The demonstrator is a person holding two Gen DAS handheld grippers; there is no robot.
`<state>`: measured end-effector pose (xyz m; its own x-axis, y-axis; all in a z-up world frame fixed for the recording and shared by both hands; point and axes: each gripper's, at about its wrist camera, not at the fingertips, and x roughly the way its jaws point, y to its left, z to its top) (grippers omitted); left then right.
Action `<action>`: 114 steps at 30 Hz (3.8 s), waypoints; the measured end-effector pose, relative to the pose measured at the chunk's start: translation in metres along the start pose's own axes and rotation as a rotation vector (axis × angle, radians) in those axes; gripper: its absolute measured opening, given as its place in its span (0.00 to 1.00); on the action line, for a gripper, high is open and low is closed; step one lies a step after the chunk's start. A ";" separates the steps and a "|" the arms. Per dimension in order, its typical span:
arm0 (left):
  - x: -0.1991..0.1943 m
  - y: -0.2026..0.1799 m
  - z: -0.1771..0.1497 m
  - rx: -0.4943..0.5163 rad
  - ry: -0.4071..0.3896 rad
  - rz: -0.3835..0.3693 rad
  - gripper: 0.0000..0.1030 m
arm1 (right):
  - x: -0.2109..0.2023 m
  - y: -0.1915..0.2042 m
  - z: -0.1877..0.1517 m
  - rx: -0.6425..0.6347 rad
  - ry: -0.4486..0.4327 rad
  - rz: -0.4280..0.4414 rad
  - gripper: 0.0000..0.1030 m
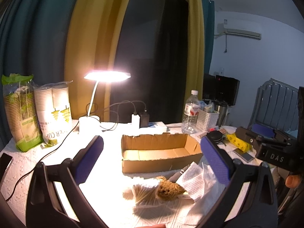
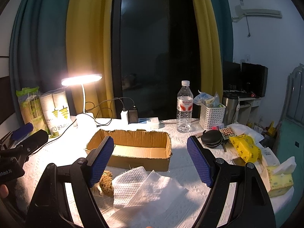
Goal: Organize soft objects
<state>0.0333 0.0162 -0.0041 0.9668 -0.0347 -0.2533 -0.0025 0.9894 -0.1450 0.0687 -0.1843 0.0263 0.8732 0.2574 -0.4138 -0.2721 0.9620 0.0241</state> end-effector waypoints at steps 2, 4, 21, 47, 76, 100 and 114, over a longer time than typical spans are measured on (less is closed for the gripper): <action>0.000 0.000 0.000 -0.001 0.001 -0.003 1.00 | 0.001 0.000 0.000 -0.003 0.001 -0.002 0.80; 0.000 0.001 0.000 -0.005 0.002 -0.003 1.00 | 0.001 0.000 0.000 -0.005 0.003 -0.003 0.80; 0.007 0.001 -0.004 0.002 0.029 0.002 1.00 | 0.004 0.001 -0.003 -0.001 0.021 0.003 0.80; 0.116 0.006 -0.108 0.019 0.506 0.001 0.91 | 0.080 -0.038 -0.104 0.134 0.390 0.127 0.80; 0.091 -0.007 -0.087 0.050 0.441 -0.018 0.40 | 0.060 -0.052 -0.099 0.095 0.317 0.137 0.07; 0.074 -0.026 -0.012 0.065 0.294 -0.092 0.40 | 0.029 -0.072 -0.022 0.086 0.069 0.200 0.05; 0.106 -0.024 0.031 0.058 0.224 -0.113 0.40 | 0.074 -0.066 0.037 -0.002 -0.009 0.261 0.05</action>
<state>0.1442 -0.0065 0.0025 0.8793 -0.1696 -0.4451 0.1236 0.9837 -0.1305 0.1665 -0.2249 0.0277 0.7771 0.4977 -0.3853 -0.4896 0.8627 0.1268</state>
